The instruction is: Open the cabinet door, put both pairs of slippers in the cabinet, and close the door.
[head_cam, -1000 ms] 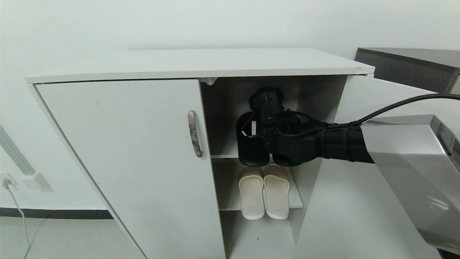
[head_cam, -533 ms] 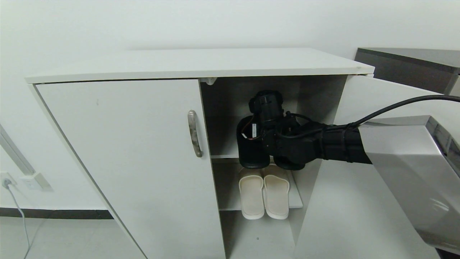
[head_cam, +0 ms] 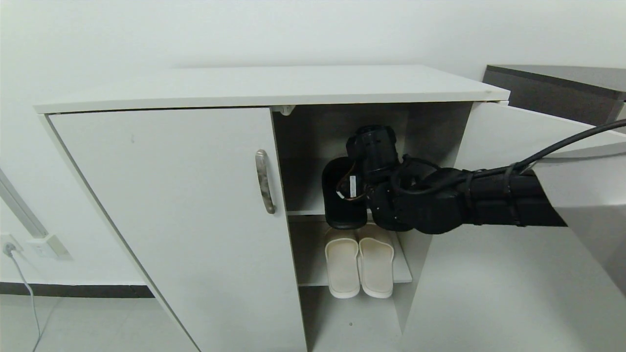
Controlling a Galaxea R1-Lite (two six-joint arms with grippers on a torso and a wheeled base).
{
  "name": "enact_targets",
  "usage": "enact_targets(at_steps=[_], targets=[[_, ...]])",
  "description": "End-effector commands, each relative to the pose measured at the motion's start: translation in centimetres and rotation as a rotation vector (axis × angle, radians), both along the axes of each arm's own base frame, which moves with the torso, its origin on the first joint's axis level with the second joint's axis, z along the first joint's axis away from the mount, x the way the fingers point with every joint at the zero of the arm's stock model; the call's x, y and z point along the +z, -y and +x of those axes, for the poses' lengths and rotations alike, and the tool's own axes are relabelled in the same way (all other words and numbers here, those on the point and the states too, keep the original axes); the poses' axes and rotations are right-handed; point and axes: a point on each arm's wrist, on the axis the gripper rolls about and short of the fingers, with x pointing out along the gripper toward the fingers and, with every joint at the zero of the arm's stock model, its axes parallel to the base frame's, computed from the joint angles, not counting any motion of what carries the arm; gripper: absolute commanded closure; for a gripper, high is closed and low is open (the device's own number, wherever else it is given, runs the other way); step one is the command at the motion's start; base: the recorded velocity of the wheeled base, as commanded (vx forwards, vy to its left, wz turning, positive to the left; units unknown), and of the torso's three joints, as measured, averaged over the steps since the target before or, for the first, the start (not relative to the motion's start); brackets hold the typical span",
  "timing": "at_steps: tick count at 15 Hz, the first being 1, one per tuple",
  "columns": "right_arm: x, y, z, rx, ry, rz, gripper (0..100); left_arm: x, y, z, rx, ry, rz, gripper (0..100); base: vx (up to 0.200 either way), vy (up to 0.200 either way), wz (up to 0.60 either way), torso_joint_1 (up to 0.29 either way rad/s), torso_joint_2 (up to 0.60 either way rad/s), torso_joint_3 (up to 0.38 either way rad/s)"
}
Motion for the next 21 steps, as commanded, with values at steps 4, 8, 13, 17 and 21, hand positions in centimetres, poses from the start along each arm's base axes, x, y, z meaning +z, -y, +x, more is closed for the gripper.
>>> enact_targets(at_steps=[4,8,13,17,21], targets=[[2.9,1.9,-8.5,0.123,0.045,0.042,0,0.0,0.0,0.0,-0.001,-0.001,-0.001,100,0.0,0.0,0.0,0.0,0.0,0.0],[1.9,3.4,-12.4,0.188,0.054,0.06,0,0.0,0.0,0.0,-0.001,-0.001,-0.001,100,0.0,0.0,0.0,0.0,0.0,0.0],[-0.8,4.5,-14.2,0.278,0.066,0.103,100,0.0,0.0,0.0,0.0,-0.001,0.001,100,0.0,0.0,0.0,0.0,0.0,0.0],[-1.7,4.2,-14.1,0.314,0.058,0.111,100,0.0,0.0,0.0,-0.001,-0.001,0.001,100,0.0,0.0,0.0,0.0,0.0,0.0],[-2.4,3.8,-13.8,0.309,0.047,0.094,100,0.0,0.0,0.0,-0.001,-0.001,0.001,100,0.0,0.0,0.0,0.0,0.0,0.0]])
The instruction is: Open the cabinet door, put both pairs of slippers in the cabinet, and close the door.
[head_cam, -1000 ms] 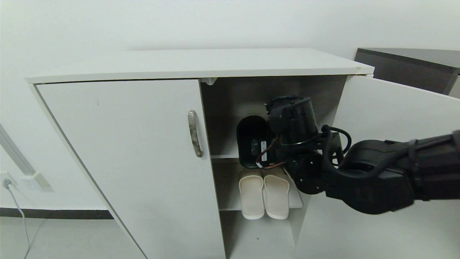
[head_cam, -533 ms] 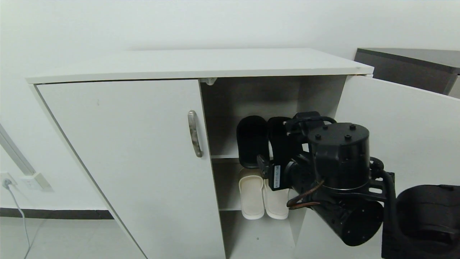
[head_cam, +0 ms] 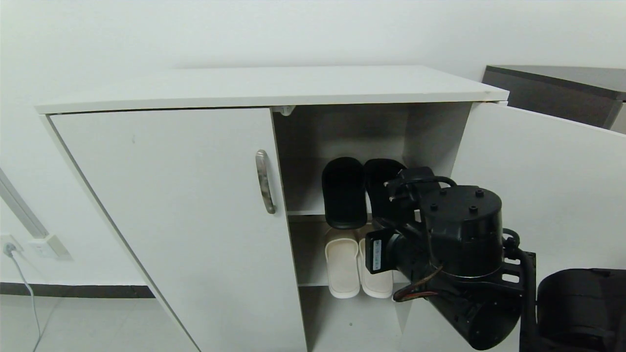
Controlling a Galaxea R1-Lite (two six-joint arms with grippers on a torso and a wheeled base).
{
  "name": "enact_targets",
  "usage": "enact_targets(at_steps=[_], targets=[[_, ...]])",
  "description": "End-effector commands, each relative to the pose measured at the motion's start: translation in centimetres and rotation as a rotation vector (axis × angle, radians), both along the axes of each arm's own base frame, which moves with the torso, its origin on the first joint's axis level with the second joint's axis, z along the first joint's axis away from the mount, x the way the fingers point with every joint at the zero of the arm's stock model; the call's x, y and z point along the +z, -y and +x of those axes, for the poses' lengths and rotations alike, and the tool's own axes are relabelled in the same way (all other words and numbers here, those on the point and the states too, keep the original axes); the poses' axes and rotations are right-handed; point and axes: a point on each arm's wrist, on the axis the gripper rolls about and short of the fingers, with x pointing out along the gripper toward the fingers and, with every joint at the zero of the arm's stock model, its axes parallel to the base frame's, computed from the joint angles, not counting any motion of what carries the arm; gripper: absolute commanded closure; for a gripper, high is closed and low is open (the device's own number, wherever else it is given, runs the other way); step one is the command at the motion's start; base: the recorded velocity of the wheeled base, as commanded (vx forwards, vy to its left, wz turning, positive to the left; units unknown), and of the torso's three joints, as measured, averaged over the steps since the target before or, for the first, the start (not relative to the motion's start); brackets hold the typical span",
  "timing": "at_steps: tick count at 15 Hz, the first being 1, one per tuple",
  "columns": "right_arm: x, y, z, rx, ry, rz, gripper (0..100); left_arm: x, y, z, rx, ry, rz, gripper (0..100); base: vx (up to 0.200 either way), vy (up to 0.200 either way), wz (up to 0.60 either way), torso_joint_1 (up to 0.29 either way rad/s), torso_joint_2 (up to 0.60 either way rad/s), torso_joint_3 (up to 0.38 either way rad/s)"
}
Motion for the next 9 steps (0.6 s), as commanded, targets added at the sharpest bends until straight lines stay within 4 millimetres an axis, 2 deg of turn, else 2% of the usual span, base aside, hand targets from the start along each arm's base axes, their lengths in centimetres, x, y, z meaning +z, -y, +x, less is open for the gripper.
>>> enact_targets(at_steps=[1,5,9], targets=[[-0.51,-0.31,0.09,0.001,-0.008,-0.013,100,0.0,0.0,0.01,0.0,-0.001,-0.002,100,0.0,0.0,0.0,0.0,0.0,0.0],[-0.46,-0.52,-0.24,0.014,-0.007,-0.014,100,0.0,0.0,0.01,0.001,-0.001,0.0,100,0.0,0.0,0.0,0.0,0.0,0.0],[-0.49,-0.53,-0.29,0.014,-0.005,-0.012,100,0.0,0.0,0.01,0.001,-0.001,-0.002,100,-0.2,0.0,0.0,0.005,0.0,0.001]])
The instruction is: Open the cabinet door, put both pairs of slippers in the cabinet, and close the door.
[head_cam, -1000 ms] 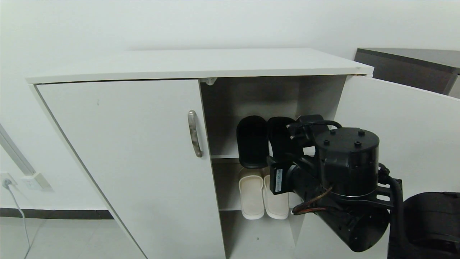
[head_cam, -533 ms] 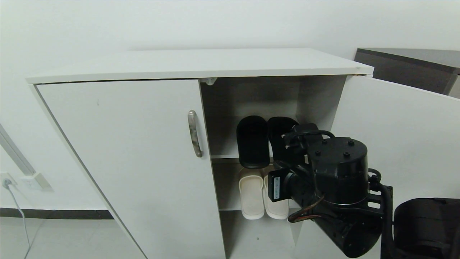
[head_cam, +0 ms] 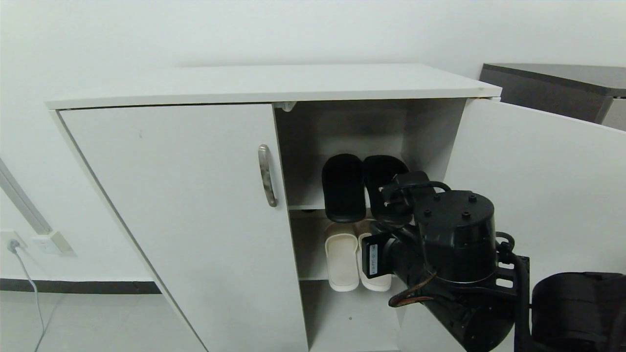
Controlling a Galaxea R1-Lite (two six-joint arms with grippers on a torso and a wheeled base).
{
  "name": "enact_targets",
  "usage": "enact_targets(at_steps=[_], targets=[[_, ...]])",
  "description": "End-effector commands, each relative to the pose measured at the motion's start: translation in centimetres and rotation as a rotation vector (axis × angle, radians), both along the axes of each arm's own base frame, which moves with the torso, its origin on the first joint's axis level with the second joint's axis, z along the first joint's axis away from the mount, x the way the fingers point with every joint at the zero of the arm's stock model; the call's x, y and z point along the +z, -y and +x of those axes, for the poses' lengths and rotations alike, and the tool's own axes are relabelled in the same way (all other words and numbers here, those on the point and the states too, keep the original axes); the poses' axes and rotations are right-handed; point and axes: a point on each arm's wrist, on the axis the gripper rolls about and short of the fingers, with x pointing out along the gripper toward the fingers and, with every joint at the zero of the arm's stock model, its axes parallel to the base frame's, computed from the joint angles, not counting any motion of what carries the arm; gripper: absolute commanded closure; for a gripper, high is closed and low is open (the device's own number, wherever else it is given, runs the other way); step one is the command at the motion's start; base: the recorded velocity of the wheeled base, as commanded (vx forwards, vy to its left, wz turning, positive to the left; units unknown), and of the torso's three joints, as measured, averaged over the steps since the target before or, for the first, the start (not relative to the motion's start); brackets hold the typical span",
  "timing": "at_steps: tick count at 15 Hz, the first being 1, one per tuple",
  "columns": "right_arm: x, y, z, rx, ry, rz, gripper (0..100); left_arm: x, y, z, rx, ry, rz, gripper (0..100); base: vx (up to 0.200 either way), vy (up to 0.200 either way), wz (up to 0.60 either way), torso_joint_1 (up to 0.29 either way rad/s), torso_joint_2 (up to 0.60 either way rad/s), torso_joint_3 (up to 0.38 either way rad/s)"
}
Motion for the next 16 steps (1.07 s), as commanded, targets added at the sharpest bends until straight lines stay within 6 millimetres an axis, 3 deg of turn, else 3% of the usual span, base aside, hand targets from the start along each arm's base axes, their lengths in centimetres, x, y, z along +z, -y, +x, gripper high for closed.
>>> enact_targets(at_steps=[1,16], targets=[[-0.1,-0.1,0.0,0.0,-0.002,-0.003,100,0.0,0.0,0.0,0.0,-0.001,-0.001,100,-0.2,0.0,0.0,0.002,0.0,0.007],[-1.7,0.7,0.4,0.0,-0.027,-0.061,100,0.0,0.0,0.0,0.0,-0.001,-0.002,100,-0.2,0.0,0.0,0.002,0.0,0.001]])
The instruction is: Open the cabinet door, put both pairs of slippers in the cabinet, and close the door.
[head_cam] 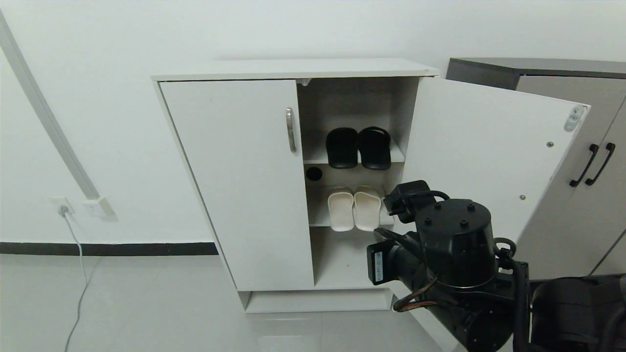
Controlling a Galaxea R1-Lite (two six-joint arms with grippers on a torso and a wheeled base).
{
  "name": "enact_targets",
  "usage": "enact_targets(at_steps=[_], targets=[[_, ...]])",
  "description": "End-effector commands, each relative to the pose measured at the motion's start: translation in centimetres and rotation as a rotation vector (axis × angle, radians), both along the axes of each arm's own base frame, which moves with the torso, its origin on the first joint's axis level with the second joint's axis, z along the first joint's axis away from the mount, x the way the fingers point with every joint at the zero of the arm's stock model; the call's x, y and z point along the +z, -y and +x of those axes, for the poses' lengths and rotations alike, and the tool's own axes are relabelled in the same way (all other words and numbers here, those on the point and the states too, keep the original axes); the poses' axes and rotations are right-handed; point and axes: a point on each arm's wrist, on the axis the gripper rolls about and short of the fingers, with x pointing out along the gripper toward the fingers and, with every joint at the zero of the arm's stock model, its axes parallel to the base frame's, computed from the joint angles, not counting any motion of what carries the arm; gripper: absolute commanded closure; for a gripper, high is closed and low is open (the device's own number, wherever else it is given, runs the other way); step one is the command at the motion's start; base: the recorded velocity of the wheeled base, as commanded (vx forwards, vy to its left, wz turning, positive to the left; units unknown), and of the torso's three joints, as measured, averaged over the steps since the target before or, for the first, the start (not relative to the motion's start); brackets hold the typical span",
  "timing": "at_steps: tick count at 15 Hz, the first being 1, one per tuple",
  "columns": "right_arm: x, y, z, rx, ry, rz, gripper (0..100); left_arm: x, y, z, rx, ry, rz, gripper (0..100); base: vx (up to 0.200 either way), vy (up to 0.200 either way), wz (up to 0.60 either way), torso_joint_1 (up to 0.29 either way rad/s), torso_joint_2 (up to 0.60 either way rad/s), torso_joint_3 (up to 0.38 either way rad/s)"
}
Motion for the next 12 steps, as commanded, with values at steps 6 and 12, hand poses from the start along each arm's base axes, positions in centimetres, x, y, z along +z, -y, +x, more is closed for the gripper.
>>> enact_targets(at_steps=[6,12], targets=[[-1.5,-0.3,0.2,0.003,-0.017,-0.029,100,0.0,0.0,0.0,0.003,-0.001,-0.002,100,-0.1,0.0,0.0,0.0,0.0,0.001],[-1.5,-0.4,0.2,0.002,-0.01,-0.022,100,0.0,0.0,0.0,0.003,-0.001,-0.002,100,0.0,0.0,0.0,0.0,0.0,0.0]])
